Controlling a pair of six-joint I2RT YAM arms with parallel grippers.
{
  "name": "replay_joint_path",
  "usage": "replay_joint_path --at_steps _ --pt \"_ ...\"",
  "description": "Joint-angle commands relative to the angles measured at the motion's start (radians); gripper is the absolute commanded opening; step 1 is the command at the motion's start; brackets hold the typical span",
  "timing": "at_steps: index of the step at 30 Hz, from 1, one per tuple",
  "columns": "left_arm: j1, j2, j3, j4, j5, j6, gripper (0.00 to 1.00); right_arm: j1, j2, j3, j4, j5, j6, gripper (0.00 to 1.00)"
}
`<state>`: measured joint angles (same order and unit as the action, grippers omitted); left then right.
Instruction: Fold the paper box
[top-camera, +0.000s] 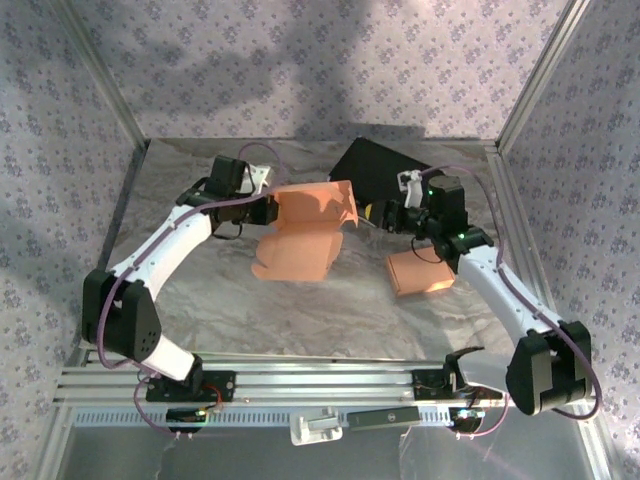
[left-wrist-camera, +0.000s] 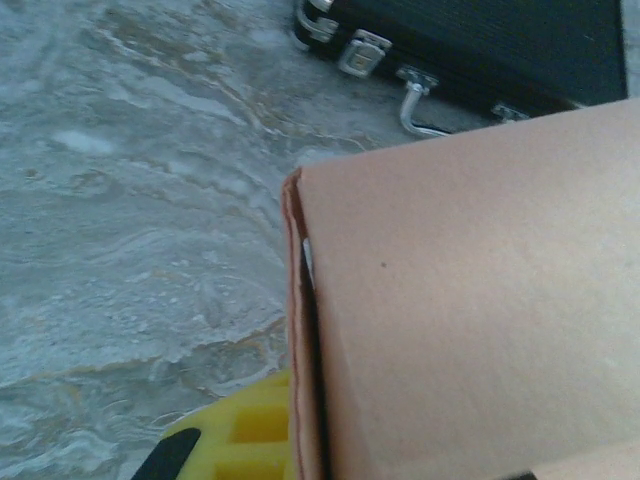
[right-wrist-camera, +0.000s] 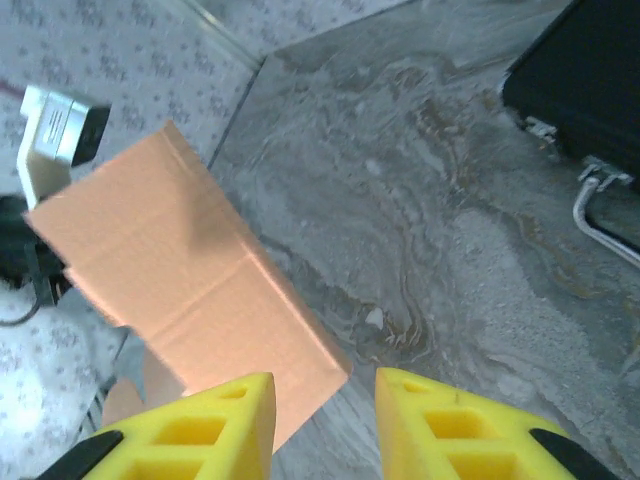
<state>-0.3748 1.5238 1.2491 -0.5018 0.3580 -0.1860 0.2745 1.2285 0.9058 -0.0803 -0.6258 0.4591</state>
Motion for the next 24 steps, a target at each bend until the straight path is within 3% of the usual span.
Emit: replay_joint_path --at_steps 1,10,24 --pt "0.002 0.021 0.027 0.013 0.144 0.058 0.00 -0.003 0.014 0.056 -0.003 -0.119 -0.120 0.35" --pt "0.010 0.045 0.048 0.001 0.217 0.079 0.00 -0.012 0.057 0.109 -0.117 -0.167 -0.259 0.40" --pt "0.008 0.053 0.057 -0.006 0.214 0.069 0.00 0.037 0.078 0.160 -0.146 -0.218 -0.281 0.39"
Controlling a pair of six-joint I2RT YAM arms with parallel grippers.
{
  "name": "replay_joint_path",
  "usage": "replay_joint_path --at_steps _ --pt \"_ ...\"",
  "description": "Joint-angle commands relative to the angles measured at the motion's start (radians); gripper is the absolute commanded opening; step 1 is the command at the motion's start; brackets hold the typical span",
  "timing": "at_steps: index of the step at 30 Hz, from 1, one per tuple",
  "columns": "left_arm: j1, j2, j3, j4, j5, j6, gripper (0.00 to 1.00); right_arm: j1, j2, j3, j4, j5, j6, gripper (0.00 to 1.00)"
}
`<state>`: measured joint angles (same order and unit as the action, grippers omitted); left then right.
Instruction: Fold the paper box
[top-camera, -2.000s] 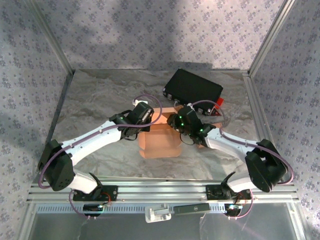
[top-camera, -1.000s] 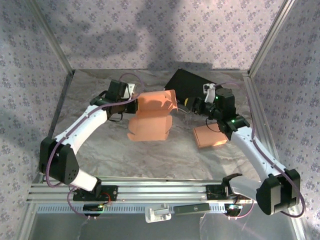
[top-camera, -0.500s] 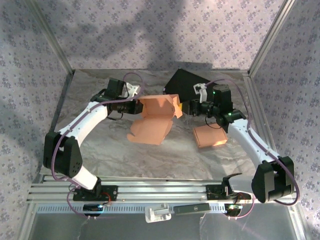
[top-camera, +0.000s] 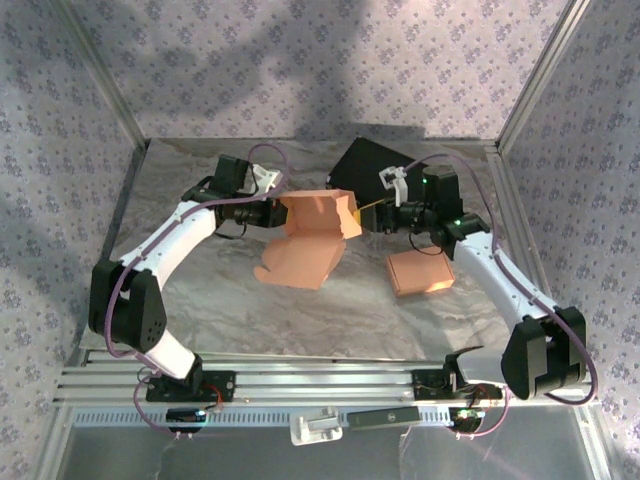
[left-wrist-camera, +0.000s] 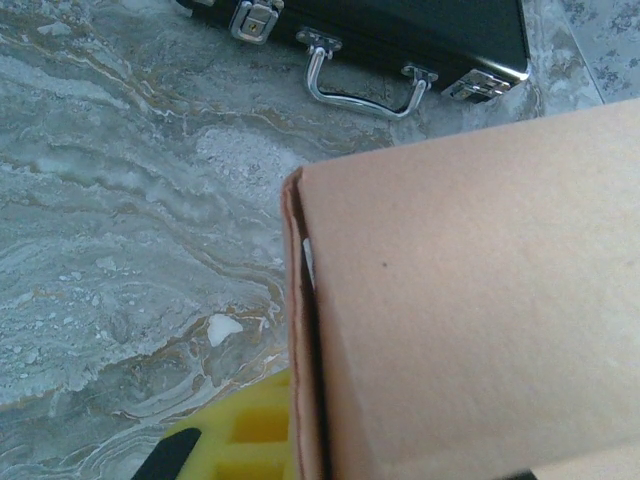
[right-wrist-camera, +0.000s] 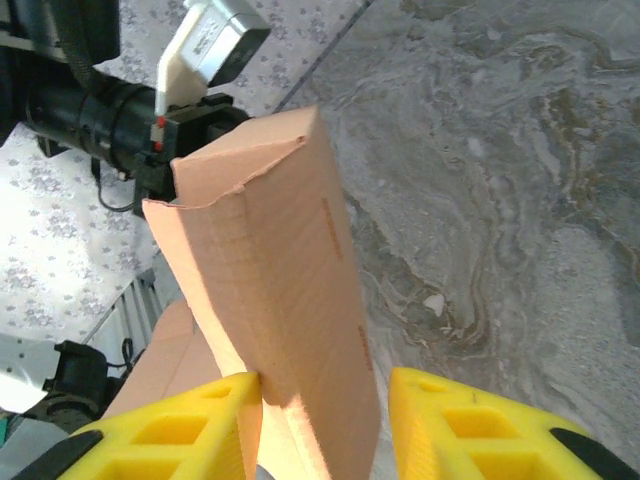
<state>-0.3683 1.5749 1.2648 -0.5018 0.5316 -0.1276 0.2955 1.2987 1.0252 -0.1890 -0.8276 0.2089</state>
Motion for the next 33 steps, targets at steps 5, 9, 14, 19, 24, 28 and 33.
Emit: replay_joint_path --at_steps 5,9,14,19,24,28,33 --pt "-0.007 -0.002 0.047 -0.006 0.034 0.009 0.00 0.040 0.027 0.064 -0.059 0.002 -0.044 0.39" --pt "-0.012 -0.004 0.046 -0.009 0.024 0.009 0.00 0.057 0.046 0.076 -0.062 0.003 -0.046 0.39" --pt "-0.015 -0.004 0.046 -0.012 -0.004 0.001 0.00 0.094 0.053 0.090 -0.061 0.011 -0.040 0.41" --pt "-0.020 -0.010 0.046 -0.010 -0.037 -0.016 0.00 0.114 0.057 0.097 -0.070 0.048 -0.039 0.43" --pt "-0.036 -0.024 0.039 -0.002 -0.051 -0.023 0.00 0.122 0.093 0.124 -0.113 0.126 -0.052 0.42" --pt "-0.040 -0.031 0.036 -0.005 -0.056 -0.023 0.00 0.141 0.103 0.133 -0.133 0.245 -0.050 0.37" --pt "-0.048 -0.039 0.036 -0.009 -0.067 -0.021 0.00 0.197 0.084 0.139 -0.137 0.417 -0.048 0.32"
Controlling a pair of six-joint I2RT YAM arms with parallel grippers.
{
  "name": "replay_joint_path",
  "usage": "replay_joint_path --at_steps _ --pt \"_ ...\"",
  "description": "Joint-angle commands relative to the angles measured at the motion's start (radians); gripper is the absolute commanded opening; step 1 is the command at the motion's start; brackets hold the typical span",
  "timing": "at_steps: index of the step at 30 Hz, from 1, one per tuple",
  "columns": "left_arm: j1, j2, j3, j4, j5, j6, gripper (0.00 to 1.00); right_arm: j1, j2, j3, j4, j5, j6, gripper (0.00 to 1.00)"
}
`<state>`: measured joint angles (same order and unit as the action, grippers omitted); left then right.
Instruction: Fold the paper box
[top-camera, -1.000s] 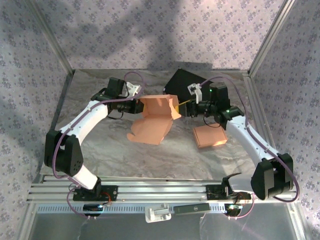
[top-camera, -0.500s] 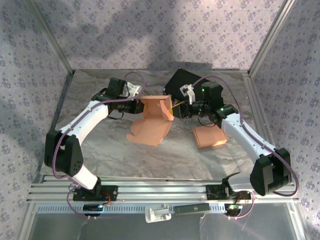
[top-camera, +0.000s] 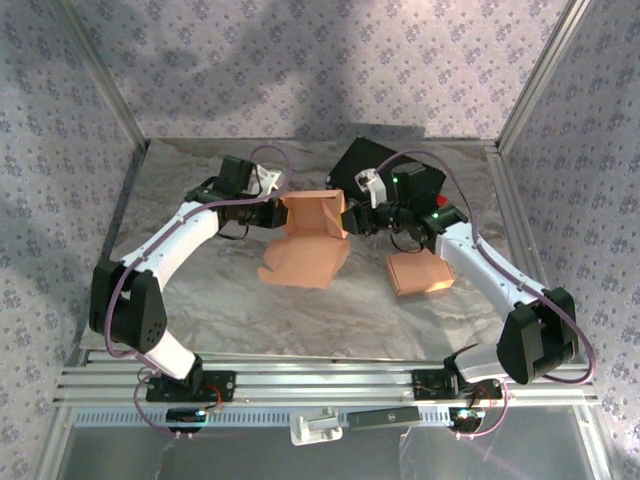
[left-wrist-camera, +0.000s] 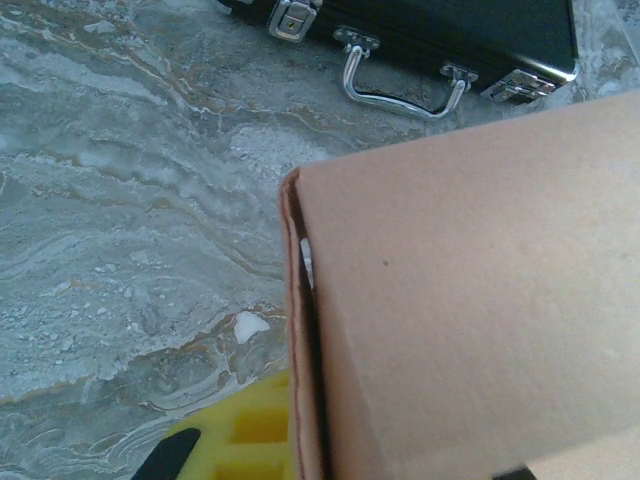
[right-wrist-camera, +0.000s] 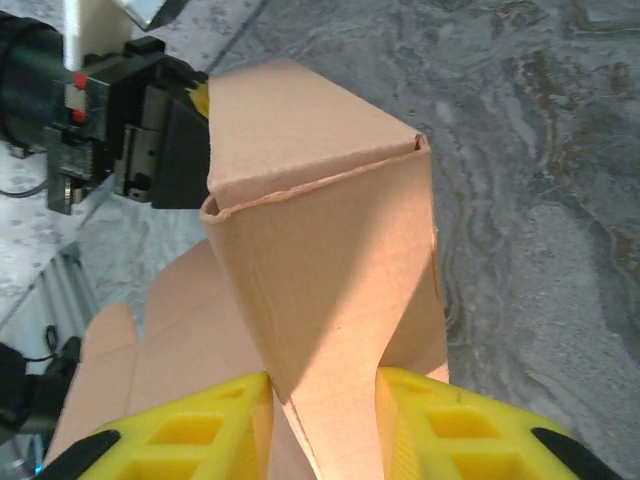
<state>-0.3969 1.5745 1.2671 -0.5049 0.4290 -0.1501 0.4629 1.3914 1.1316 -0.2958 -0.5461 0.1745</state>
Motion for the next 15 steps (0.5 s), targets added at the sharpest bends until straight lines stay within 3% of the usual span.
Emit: replay_joint_path --at_steps 1,15 --pt "-0.021 -0.039 0.035 -0.007 0.032 0.001 0.00 0.046 -0.010 0.035 -0.034 0.172 -0.014 0.31" --pt "-0.055 -0.045 0.038 -0.018 -0.011 -0.005 0.00 0.263 0.084 0.132 -0.124 0.758 0.023 0.02"
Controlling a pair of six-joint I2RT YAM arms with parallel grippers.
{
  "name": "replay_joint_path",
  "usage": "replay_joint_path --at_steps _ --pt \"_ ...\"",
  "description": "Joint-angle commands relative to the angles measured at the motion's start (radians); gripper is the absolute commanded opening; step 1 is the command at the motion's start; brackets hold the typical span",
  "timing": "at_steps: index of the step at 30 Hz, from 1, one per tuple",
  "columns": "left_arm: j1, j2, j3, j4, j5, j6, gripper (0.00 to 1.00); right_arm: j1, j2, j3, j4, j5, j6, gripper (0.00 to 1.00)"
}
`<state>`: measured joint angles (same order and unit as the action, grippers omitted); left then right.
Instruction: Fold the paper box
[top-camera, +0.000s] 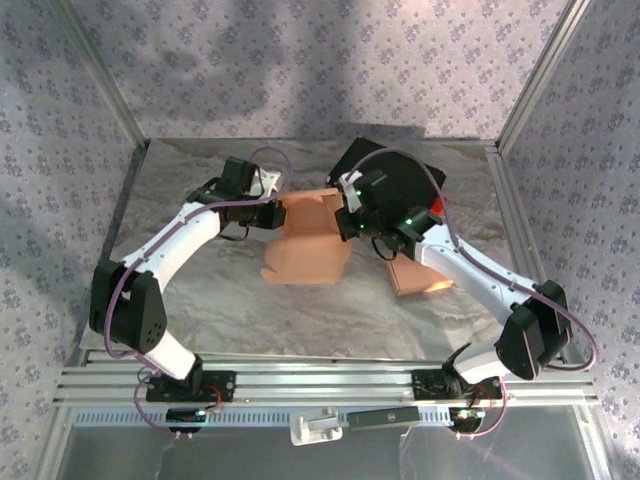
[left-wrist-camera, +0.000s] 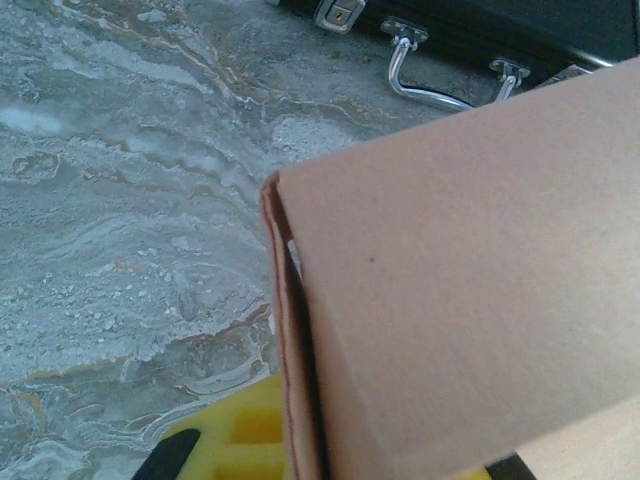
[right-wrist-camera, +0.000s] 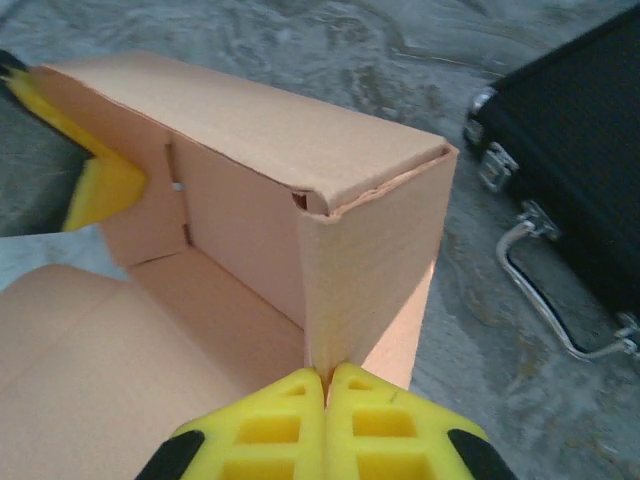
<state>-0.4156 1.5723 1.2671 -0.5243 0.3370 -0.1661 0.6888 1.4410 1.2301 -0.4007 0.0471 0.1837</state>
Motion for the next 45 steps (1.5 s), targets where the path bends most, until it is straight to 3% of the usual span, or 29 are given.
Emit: replay_joint_path --at_steps 1,6,13,17,22,27,30,36,41,45 --pt "-0.039 -0.044 0.039 0.000 0.076 0.010 0.00 0.048 0.048 0.038 -0.022 0.191 0.021 0.00" --pt "-0.042 -0.051 0.044 -0.013 0.066 0.010 0.00 0.068 0.070 0.043 -0.020 0.230 0.031 0.01" --pt "-0.041 -0.054 0.042 -0.023 0.063 0.018 0.00 0.020 0.049 0.039 -0.009 0.110 0.019 0.19" --pt "-0.041 -0.053 0.041 -0.022 0.066 0.019 0.00 -0.007 0.046 0.047 -0.015 0.025 -0.009 0.22" --pt "-0.041 -0.052 0.044 -0.023 0.069 0.017 0.00 -0.027 0.054 0.066 -0.032 0.004 -0.030 0.19" --pt "-0.044 -0.051 0.046 -0.023 0.065 0.013 0.00 -0.001 0.082 0.098 -0.067 0.121 -0.015 0.05" --pt "-0.048 -0.048 0.051 -0.023 0.061 0.007 0.00 0.042 0.113 0.119 -0.096 0.276 0.025 0.00" --pt "-0.067 -0.043 0.064 -0.031 0.014 -0.021 0.00 0.153 0.201 0.177 -0.195 0.640 0.174 0.00" --pt "-0.073 -0.046 0.066 -0.039 0.004 -0.021 0.00 0.142 0.204 0.175 -0.179 0.624 0.184 0.00" --pt "-0.073 -0.046 0.066 -0.047 -0.001 -0.017 0.00 0.103 0.182 0.175 -0.138 0.533 0.140 0.09"
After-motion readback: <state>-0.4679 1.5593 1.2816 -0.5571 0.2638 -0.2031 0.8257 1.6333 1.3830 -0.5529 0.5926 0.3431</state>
